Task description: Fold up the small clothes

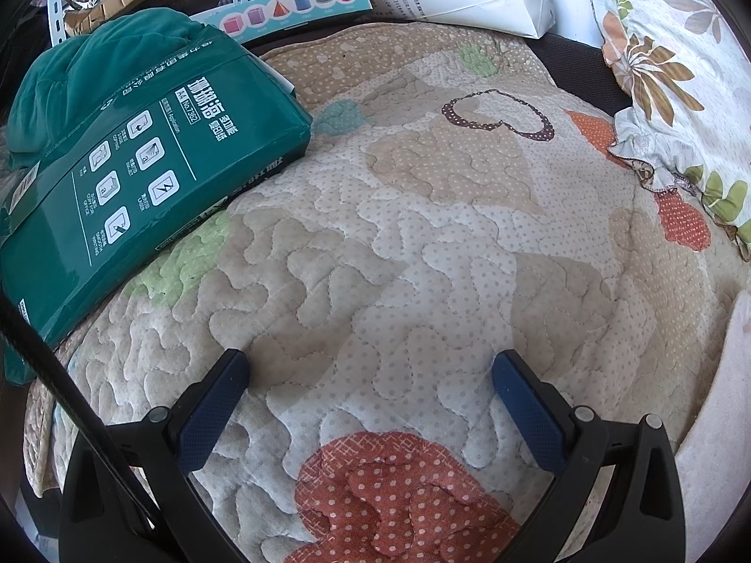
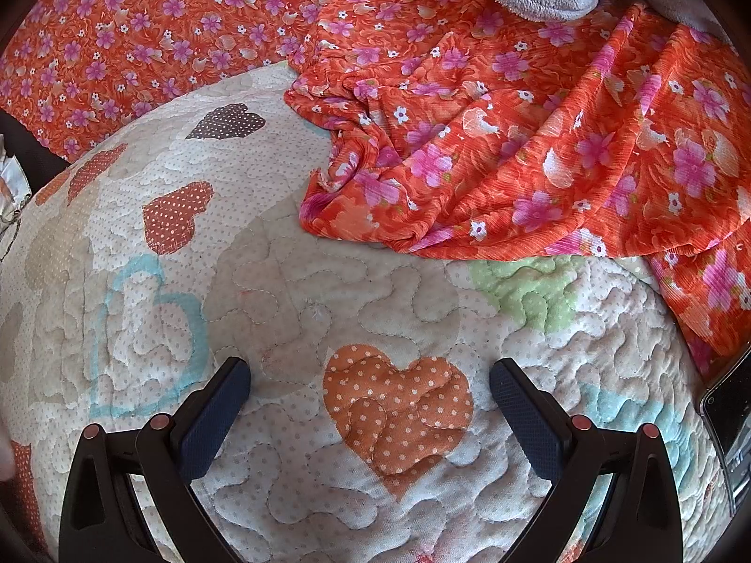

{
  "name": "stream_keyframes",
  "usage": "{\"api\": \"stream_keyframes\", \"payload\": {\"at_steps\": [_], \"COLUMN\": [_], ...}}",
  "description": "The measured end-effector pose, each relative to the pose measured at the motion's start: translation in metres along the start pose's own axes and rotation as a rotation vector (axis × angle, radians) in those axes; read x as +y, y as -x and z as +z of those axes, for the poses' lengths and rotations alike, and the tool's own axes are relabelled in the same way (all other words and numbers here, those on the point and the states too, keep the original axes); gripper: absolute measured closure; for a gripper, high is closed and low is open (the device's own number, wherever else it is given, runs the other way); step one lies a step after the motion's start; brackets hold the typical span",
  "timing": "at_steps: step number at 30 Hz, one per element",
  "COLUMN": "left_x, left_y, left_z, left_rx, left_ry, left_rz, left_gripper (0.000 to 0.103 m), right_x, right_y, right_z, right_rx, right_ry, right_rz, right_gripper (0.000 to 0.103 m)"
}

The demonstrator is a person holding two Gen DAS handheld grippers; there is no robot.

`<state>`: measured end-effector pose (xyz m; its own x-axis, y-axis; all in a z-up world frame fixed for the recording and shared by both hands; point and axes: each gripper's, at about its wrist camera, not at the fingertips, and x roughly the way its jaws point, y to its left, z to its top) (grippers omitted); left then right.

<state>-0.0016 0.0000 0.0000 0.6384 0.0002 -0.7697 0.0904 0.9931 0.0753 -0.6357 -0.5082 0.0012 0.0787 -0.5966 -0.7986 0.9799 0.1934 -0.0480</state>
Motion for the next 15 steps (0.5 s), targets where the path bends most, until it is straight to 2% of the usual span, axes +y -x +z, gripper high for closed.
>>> {"api": "stream_keyframes", "payload": {"at_steps": [15], "left_x": [-0.0008], "left_y": [-0.0004], "left_z": [-0.0019], "left_rx": [0.001], "left_ry": [0.0], "left_rz": [0.0], "left_gripper": [0.0], "right_x": [-0.0002], "right_y": [0.0], "right_z": [0.0], "right_rx": [0.0], "right_ry": [0.0], "right_rz": [0.0], "right_gripper": [0.0]}}
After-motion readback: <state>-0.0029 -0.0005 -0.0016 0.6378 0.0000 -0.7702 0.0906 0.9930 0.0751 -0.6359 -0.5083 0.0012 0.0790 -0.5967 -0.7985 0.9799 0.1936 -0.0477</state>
